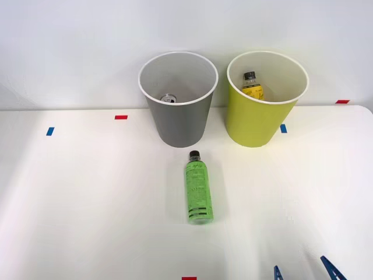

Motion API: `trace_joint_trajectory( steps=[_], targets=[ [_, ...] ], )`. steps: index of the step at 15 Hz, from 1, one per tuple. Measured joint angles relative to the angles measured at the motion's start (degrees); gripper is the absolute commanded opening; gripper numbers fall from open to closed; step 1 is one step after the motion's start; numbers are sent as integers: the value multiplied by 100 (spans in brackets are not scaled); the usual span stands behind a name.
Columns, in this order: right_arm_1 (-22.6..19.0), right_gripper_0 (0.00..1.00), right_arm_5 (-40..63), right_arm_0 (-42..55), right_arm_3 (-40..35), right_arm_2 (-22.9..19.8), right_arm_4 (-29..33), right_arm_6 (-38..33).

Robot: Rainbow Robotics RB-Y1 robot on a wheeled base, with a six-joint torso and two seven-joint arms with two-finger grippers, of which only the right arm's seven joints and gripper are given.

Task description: Put cans in the gray bin, plastic bottles in the light green bin

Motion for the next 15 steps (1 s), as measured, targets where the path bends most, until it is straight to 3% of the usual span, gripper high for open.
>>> trace_joint_trajectory(
  steps=[15],
  targets=[
    [0,100,0,0,0,0,0,0]
  ],
)
